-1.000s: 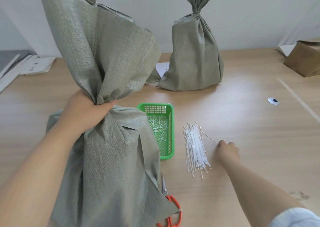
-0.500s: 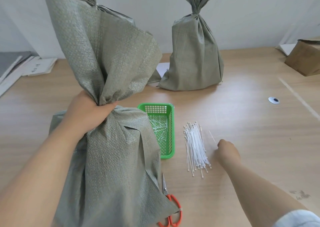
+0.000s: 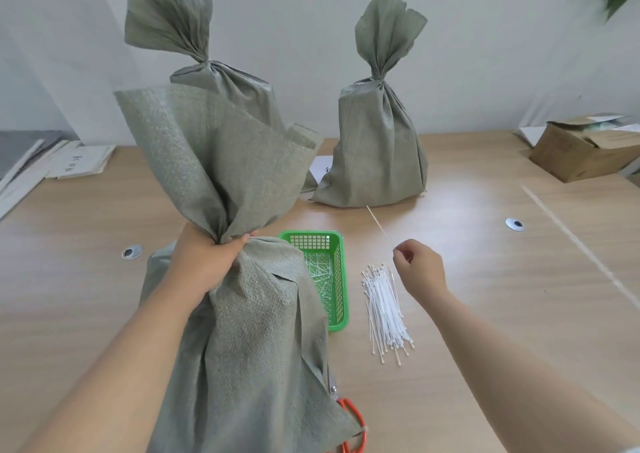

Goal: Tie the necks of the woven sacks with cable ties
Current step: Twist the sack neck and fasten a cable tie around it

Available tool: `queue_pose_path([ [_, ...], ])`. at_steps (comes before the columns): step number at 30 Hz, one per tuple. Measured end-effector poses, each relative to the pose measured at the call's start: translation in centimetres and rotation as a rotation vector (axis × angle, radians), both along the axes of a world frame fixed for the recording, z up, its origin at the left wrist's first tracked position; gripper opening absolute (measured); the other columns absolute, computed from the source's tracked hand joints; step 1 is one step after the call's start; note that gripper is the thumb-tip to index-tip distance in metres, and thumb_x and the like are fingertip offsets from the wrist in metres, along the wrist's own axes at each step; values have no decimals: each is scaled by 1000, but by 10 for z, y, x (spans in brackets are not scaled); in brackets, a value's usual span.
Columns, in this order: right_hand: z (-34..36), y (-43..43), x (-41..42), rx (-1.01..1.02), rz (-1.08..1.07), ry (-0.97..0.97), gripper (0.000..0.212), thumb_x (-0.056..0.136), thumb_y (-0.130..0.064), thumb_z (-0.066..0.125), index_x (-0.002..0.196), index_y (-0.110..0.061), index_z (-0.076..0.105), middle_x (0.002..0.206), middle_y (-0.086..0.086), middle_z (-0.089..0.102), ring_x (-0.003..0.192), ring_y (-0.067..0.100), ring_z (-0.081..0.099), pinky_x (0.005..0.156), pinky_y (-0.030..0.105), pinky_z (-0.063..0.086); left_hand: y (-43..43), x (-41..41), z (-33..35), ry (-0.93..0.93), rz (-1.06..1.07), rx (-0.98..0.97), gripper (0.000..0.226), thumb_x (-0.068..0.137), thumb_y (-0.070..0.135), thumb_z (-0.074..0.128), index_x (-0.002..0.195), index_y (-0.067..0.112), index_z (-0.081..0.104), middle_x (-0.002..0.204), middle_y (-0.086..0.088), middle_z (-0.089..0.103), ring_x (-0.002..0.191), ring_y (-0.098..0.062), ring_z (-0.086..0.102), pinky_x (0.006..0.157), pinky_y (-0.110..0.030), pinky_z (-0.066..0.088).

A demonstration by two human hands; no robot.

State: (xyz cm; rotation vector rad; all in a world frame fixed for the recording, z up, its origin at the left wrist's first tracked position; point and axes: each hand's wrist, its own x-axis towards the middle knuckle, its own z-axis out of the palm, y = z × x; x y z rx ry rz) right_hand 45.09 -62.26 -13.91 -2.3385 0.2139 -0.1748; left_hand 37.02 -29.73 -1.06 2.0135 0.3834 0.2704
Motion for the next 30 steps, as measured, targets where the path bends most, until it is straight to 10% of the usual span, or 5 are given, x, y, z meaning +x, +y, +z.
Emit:
queue_pose_path([
  [4,43,43,-14,111,49,-82,11,91,-18,62,85,-19,71,71,-3,65,68,13,56,62,21,40,0,-5,2,31,11,-102,16,85,19,80,96,10,72,88,12,69,90,-8,65,67,-15,42],
  [9,88,102,-36,273,164,-161,11,90,-17,65,81,-17,72,57,-9,53,52,4,42,51,16,35,2,-15,8,50,-26,-126,33,88,33,76,117,20,67,107,6,68,109,-18,61,93,-32,46],
  [22,133,193,-94,138,275,-115,55,85,-15,68,39,-35,47,41,-12,38,45,3,39,49,16,25,7,-45,31,97,-268,-29,26,72,38,60,76,14,68,75,-5,71,87,-26,67,81,-40,52],
  [30,133,214,-117,138,311,-143,47,82,-26,66,57,-11,29,52,0,28,57,13,22,54,30,23,47,-54,52,153,-484,169,19,87,17,61,99,7,71,95,-13,74,96,-23,68,87,-42,55],
])
